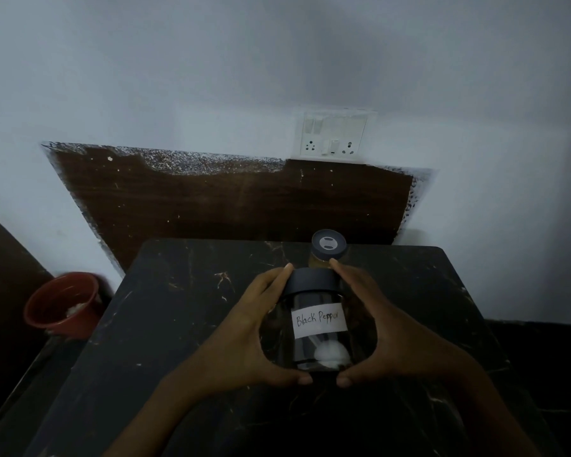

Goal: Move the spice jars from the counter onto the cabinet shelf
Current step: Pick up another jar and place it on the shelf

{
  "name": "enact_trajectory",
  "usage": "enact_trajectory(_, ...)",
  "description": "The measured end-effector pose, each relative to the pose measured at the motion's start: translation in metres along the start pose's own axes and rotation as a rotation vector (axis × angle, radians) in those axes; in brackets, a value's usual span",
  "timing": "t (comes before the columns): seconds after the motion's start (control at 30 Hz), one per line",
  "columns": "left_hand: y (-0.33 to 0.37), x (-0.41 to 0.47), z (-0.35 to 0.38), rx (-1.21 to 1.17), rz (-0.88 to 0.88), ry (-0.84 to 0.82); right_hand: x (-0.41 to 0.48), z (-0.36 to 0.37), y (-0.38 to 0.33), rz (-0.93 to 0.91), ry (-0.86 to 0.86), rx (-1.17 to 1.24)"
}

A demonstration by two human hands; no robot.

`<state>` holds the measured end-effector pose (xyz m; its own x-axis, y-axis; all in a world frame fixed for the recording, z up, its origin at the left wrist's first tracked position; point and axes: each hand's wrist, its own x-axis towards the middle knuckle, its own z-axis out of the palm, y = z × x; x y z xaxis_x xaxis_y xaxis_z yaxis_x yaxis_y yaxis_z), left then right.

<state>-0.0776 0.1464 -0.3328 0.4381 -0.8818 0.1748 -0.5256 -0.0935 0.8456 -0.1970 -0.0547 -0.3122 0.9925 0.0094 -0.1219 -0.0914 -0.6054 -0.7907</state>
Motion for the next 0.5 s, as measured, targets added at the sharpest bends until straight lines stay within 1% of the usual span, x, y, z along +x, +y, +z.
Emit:
enact_trajectory(0.13,0.0000,0.0004,-0.0012,0.010,0.028,0.010,0.0004,-0.0031,0.0022,-0.015,-0.004,-0.020)
enact_trajectory(0.5,0.0049,0.0072,-0.0087,0.062,0.022,-0.014,0.0000,-0.0097,0.0003,-0.051,0.075,-0.069)
